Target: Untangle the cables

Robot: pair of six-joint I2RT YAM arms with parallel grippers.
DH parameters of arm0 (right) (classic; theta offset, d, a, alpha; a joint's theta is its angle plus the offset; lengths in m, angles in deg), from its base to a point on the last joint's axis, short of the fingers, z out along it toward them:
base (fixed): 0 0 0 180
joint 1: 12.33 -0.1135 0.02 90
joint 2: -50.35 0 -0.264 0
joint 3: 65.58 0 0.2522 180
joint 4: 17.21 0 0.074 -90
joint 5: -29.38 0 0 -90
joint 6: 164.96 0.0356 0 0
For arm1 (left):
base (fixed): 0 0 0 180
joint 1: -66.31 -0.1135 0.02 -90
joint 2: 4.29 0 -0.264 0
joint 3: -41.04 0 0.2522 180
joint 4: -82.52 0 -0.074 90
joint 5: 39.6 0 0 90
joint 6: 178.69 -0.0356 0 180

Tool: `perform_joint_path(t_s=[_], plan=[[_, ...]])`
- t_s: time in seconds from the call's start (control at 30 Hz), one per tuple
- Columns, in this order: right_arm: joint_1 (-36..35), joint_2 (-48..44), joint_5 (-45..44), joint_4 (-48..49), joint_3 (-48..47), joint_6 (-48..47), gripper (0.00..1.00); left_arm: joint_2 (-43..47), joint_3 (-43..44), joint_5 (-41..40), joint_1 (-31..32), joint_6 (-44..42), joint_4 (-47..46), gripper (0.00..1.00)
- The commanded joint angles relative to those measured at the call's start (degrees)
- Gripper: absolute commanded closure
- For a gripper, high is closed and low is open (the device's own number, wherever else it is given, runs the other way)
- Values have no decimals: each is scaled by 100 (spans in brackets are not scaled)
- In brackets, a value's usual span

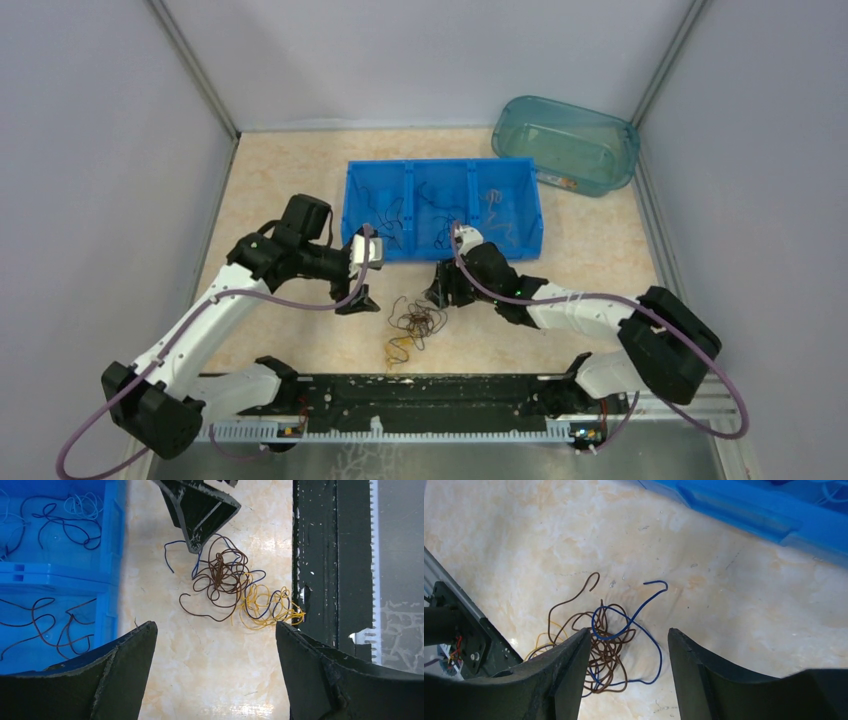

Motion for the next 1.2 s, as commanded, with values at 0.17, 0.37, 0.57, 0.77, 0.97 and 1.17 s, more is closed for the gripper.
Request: perform_joint_path(t_s=[0.17,0.37,0.57,0.77,0.97,1.17], plan=[[-87,918,372,921,-538,817,58,166,-38,-61,33,-190,-134,6],[-161,991,655,2113,-468,873,100,438,-263,-59,31,90,-309,7],[-239,173,1397,3073,-242,465,100,737,-379,75,29,224,-396,6],[-245,-389,2559,2939,-454,168,100,779,-240,46,33,95,-602,8],[-274,-780,2617,3422,-480,538,100,777,-386,504,29,1247,-1058,9],[-401,-812,2510,4061,-762,968,100,1001,-741,1456,61,2856,-2160,15]])
